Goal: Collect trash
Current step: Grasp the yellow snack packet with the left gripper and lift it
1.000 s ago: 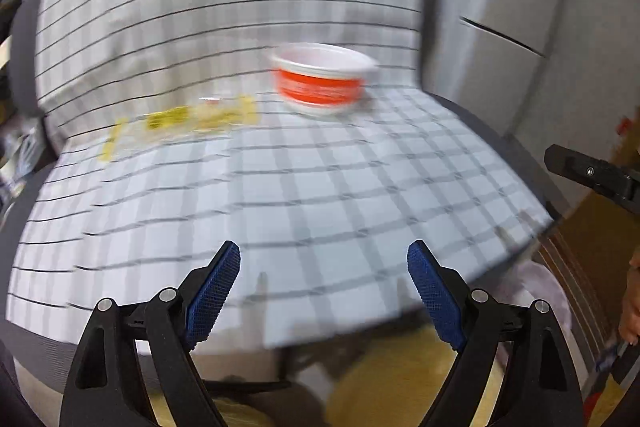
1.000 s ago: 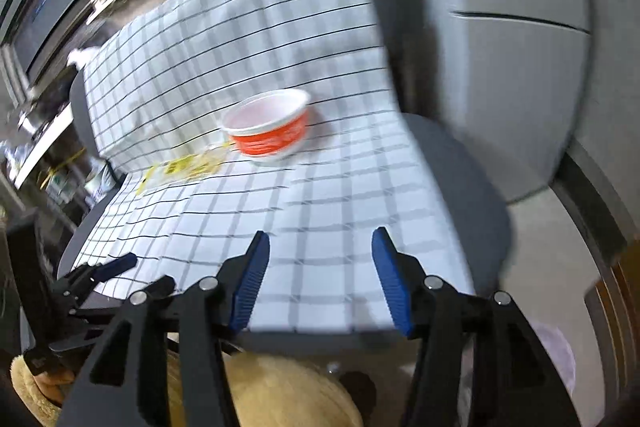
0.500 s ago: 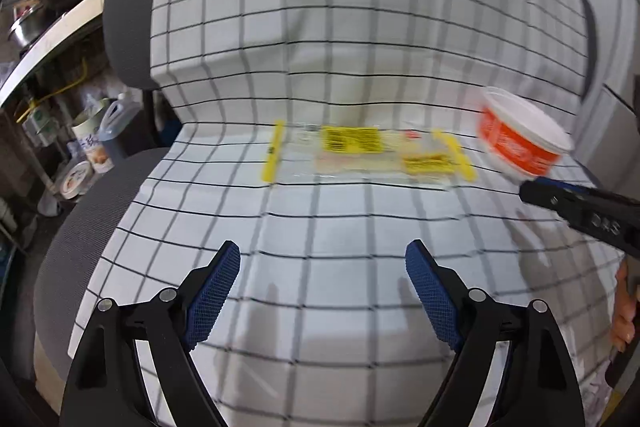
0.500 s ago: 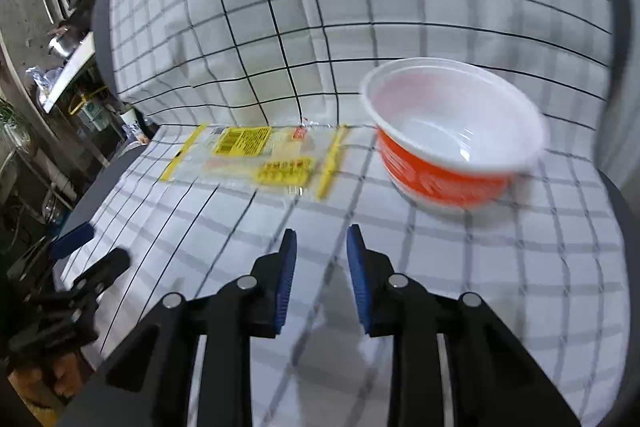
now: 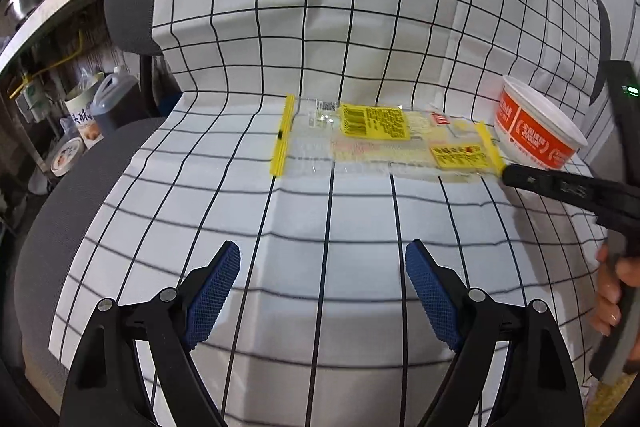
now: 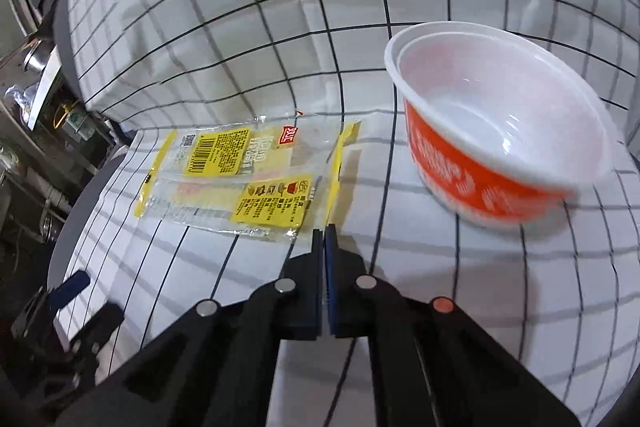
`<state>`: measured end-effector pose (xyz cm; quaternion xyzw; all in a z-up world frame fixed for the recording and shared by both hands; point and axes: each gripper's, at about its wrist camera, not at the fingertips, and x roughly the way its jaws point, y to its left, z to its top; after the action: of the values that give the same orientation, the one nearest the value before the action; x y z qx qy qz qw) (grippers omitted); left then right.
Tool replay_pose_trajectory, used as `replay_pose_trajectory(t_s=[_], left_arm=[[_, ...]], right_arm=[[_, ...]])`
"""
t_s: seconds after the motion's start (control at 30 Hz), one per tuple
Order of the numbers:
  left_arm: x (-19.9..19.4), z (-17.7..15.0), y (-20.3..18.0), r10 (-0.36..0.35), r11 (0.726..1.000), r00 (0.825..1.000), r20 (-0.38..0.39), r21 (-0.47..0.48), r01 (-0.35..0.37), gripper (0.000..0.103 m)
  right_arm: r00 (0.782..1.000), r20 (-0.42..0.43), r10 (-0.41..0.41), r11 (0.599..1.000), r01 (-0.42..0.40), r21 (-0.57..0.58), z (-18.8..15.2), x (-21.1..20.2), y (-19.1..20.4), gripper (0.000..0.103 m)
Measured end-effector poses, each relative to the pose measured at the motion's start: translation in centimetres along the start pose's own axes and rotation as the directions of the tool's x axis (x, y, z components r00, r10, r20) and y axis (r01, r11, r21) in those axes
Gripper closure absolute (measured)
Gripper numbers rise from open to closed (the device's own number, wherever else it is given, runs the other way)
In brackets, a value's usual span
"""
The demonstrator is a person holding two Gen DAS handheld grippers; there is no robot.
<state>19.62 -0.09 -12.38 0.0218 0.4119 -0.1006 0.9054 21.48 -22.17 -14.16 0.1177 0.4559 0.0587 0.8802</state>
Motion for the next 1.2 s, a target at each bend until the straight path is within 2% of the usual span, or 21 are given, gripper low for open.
replay_pose_trajectory(t_s=[0.23, 0.37, 0.47, 0.57, 0.7, 0.77, 0.97, 1.1, 1.2], left_arm=[[-1.2, -1.9, -0.9, -0.003, 1.000, 1.000, -0.016, 0.005, 0.003, 0.020], [-1.6, -2.6, -1.2, 0.008, 1.000, 1.000, -0.021, 0.009, -0.007, 0.020], [-2.4, -2.8, -0.9, 0.015, 1.000, 1.000, -0.011, 0.001, -0.015, 0.020], [-4.1, -3.3, -0.8, -0.002, 1.000, 1.000, 0.008, 0.011, 0.002, 0.020], [-5.8, -4.7, -1.3, -0.055, 0.997, 0.998, 0.000, 0.055, 0.055, 0.020], [-6.1, -5.3, -1.6, -0.068, 0.995, 0.998, -0.009, 0.074, 0.069, 0.020], [-4.6, -6.4, -1.8, -0.048, 0.994, 0.997, -0.062, 0.098, 0.054, 0.020], [-3.4, -5.9, -1.5, -0.017, 0.995, 0.997, -0.077, 0.093, 0.025, 0.020], [-2.4, -5.1, -0.6, -0.020, 0.999, 0.996, -0.090, 0.046, 0.024, 0.018]], right_arm=[[1.000, -0.021, -0.010, 1.000, 0.010, -0.026, -6.2, -5.4, 1.0, 0.101], [0.997, -0.076, 0.018, 0.999, -0.021, -0.038, -10.1, -8.1, 1.6, 0.101], [0.996, -0.091, 0.007, 0.998, -0.014, -0.068, -11.6, -9.3, 2.0, 0.092], [0.999, -0.028, -0.025, 0.994, 0.022, -0.107, -11.0, -10.4, 2.3, 0.091], [1.000, 0.020, -0.012, 0.993, 0.014, -0.119, -8.2, -9.2, 2.4, 0.091], [1.000, 0.017, 0.004, 0.993, -0.001, -0.122, -6.5, -7.8, 2.7, 0.091], [1.000, -0.021, 0.022, 0.996, -0.024, -0.091, -2.2, -2.4, 2.6, 0.091], [0.998, -0.066, 0.020, 0.997, -0.026, -0.079, -1.2, -0.2, 2.4, 0.091], [0.996, -0.092, 0.024, 0.996, -0.031, -0.081, -1.8, -0.3, 2.1, 0.091]])
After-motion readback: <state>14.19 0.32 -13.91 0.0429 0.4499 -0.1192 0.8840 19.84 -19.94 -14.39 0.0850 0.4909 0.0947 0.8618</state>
